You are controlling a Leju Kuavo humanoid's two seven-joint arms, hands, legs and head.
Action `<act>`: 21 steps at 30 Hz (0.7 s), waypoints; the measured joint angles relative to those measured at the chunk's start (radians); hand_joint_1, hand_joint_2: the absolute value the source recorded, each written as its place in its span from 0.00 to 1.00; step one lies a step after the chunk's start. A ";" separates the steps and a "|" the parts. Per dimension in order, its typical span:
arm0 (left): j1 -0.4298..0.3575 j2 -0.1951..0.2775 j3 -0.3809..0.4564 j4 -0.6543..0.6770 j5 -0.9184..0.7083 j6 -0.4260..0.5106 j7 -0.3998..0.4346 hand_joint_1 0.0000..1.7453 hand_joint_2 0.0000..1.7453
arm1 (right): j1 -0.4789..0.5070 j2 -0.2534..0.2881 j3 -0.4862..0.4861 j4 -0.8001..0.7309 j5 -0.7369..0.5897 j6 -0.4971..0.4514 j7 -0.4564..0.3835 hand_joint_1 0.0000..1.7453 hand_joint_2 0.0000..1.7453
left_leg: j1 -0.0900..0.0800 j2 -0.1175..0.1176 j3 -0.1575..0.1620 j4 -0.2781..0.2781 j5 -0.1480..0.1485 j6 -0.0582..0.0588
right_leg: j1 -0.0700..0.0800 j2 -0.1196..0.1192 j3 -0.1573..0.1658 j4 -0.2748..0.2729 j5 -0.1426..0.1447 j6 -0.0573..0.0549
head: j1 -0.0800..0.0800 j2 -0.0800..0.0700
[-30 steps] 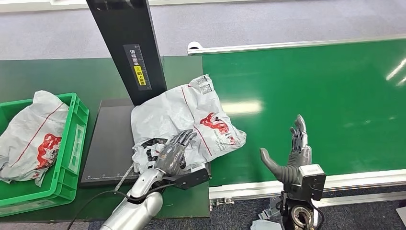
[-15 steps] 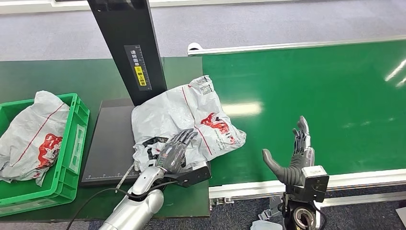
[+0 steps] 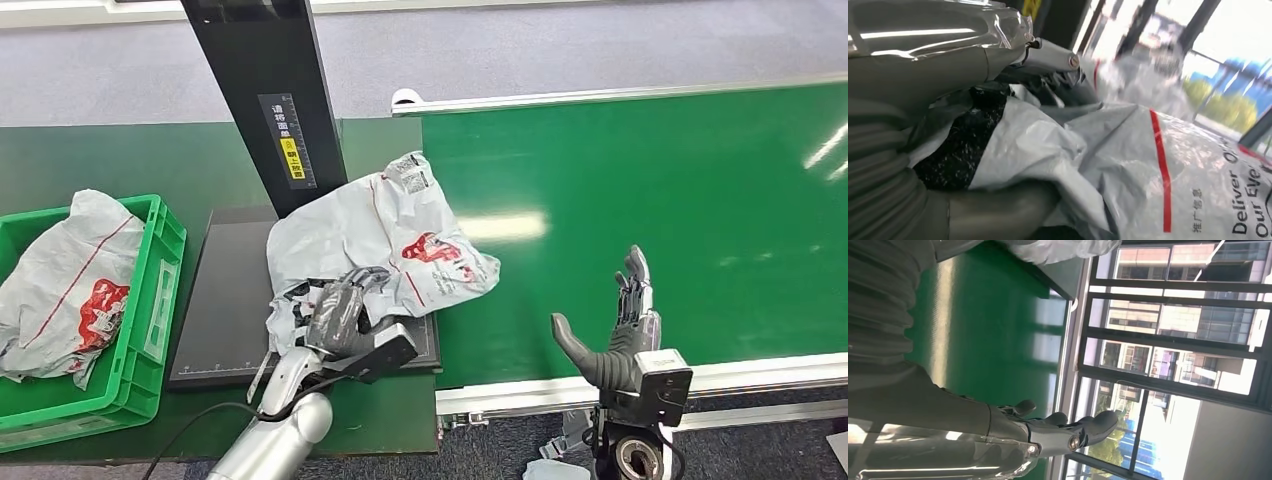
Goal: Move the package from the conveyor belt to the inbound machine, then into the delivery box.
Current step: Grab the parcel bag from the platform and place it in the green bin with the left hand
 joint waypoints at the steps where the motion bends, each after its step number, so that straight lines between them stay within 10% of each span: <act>1: 0.005 0.000 0.007 -0.018 0.016 0.029 -0.022 1.00 1.00 | 0.000 0.000 0.000 0.000 -0.003 0.000 0.002 0.00 1.00 | 0.000 0.000 0.000 0.000 0.000 0.000 | 0.000 0.000 0.000 0.000 0.000 0.000 | 0.000 0.000; 9: 0.024 0.007 0.062 -0.131 0.145 0.205 -0.143 1.00 1.00 | -0.012 0.000 0.004 0.005 -0.050 -0.001 0.005 0.00 1.00 | 0.000 0.000 -0.001 0.000 0.000 0.000 | 0.000 0.000 0.000 0.000 0.000 0.000 | 0.000 0.000; 21: 0.065 -0.036 0.224 -0.337 0.178 0.215 -0.443 1.00 1.00 | -0.047 -0.003 0.015 0.043 -0.099 -0.004 -0.003 0.00 1.00 | 0.000 0.000 -0.002 0.000 0.000 0.000 | 0.000 0.000 -0.001 0.000 0.000 0.000 | 0.000 0.000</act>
